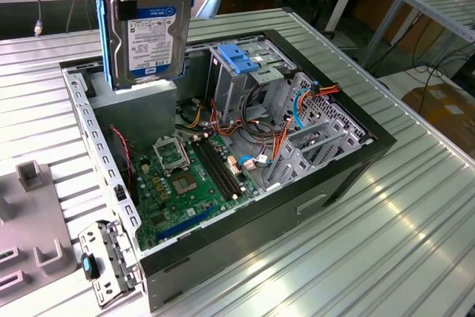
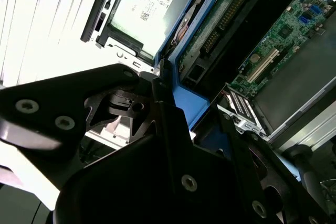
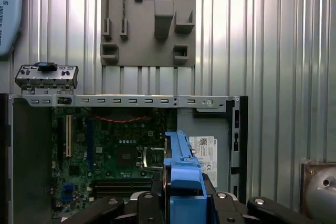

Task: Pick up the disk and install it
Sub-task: 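Insert the disk into the insertion slot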

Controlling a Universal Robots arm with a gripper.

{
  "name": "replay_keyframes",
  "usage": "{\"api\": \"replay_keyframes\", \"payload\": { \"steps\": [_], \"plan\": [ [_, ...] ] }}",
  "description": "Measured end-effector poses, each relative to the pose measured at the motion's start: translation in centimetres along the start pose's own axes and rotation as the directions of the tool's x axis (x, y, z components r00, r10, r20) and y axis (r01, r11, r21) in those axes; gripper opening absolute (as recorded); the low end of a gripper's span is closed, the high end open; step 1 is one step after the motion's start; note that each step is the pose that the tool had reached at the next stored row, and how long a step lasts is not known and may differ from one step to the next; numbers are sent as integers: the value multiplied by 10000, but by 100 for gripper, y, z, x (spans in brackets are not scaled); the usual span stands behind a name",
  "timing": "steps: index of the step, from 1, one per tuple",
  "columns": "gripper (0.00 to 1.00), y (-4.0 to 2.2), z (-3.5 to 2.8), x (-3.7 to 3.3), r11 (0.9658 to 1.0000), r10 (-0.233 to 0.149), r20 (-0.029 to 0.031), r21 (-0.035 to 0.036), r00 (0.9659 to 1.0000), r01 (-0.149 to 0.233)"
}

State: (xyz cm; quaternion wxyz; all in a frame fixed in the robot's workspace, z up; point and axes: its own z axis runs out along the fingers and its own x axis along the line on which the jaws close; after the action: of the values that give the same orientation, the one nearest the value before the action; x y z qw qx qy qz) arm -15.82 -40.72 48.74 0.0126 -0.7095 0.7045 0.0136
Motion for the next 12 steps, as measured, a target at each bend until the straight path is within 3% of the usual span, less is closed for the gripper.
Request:
{"api": "replay_keyframes", "payload": {
  "steps": [12],
  "plan": [
    [37,-16,-3,90,10000,0,-1,0,10000,0]
  ]
}}
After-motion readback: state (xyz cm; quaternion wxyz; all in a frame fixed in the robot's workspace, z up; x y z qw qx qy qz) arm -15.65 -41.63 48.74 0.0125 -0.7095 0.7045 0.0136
